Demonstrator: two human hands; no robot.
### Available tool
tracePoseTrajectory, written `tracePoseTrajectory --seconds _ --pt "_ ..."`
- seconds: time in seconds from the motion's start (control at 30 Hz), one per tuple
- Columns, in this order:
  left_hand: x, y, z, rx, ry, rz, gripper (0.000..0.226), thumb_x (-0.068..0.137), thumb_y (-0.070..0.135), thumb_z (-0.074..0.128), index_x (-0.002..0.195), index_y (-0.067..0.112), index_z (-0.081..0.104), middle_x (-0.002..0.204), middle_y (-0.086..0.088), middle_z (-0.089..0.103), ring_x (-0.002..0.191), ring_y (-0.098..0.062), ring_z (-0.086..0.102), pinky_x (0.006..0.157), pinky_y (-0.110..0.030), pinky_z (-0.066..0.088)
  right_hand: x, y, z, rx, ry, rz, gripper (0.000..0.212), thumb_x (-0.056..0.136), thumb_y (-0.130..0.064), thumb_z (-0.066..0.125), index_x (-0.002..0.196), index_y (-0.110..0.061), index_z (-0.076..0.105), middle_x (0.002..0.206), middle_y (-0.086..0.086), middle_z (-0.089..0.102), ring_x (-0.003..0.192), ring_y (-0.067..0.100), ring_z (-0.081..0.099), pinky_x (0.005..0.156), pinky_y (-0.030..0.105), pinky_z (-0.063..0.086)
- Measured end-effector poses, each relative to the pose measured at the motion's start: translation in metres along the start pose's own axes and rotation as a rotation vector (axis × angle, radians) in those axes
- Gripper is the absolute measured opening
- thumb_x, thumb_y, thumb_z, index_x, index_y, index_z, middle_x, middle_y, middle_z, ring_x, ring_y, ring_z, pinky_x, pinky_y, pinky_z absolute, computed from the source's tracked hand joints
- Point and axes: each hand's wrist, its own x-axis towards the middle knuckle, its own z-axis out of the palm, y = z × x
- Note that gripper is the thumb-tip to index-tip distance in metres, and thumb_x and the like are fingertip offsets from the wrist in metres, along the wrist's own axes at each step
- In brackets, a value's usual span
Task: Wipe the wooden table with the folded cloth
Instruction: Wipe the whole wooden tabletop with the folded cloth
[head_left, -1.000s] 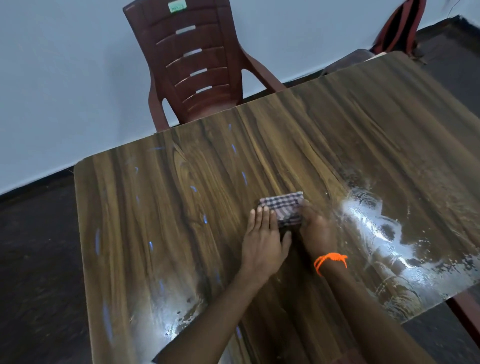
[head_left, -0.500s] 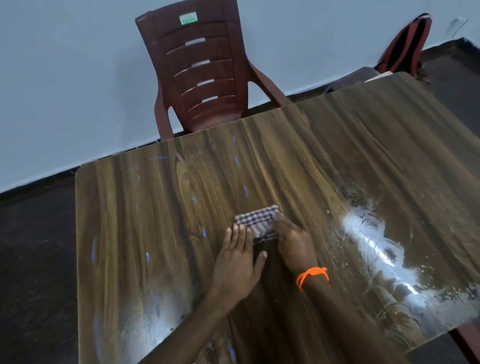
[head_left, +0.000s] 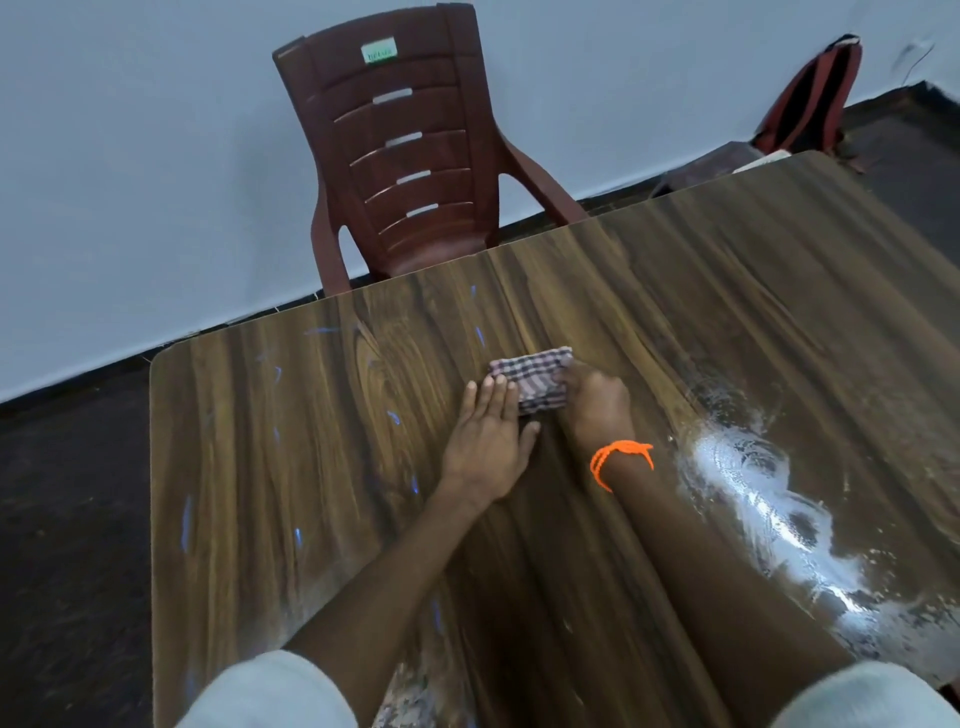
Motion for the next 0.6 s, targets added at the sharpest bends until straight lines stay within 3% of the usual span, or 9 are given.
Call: tracePoseTrajectory --seconds 0.17,0.3,0.43,0.6 --pt "-0.04 -0.023 0.004 -0.037 0.0 -0.072 0.076 0.106 0.054 0.022 0.159 0.0 0.02 0.166 -0.02 0.023 0.157 -0.028 0.01 0.127 -0.045 -0.006 -0.013 -0.026 0.023 -0.028 -0.115 -0.079 0.026 0.084 -0.006 0.05 0.103 -0.011 0.066 0.112 0.011 0.069 0.097 0.035 0.066 0.077 0.045 0.054" --pt "-0.07 -0.009 0.009 -0.13 0.03 -0.087 0.084 0.1 0.06 0.014 0.157 -0.001 0.028 0.163 -0.019 0.029 0.157 -0.027 0.014 0.128 -0.044 -0.005 -0.046 -0.016 0.021 -0.014 -0.082 -0.171 0.03 0.077 0.001 0.056 0.1 -0.014 0.069 0.119 0.004 0.067 0.097 0.03 0.067 0.076 0.043 0.057" --pt "-0.046 0.006 0.009 -0.206 0.022 0.001 0.076 0.105 0.054 0.03 0.158 0.001 0.024 0.166 -0.019 0.023 0.158 -0.027 0.007 0.128 -0.043 -0.006 -0.052 0.005 0.013 -0.092 -0.023 -0.1 0.033 0.074 0.003 0.063 0.099 -0.017 0.071 0.124 0.001 0.064 0.107 0.023 0.065 0.078 0.036 0.057" --pt "0.018 0.011 0.0 -0.153 0.04 0.017 0.073 0.105 0.051 0.033 0.157 0.0 0.028 0.164 -0.02 0.027 0.157 -0.028 0.013 0.128 -0.045 -0.001 -0.008 0.016 0.008 -0.025 0.049 -0.11 0.027 0.078 -0.001 0.062 0.102 -0.012 0.069 0.125 0.007 0.063 0.13 0.022 0.048 0.095 0.034 0.049"
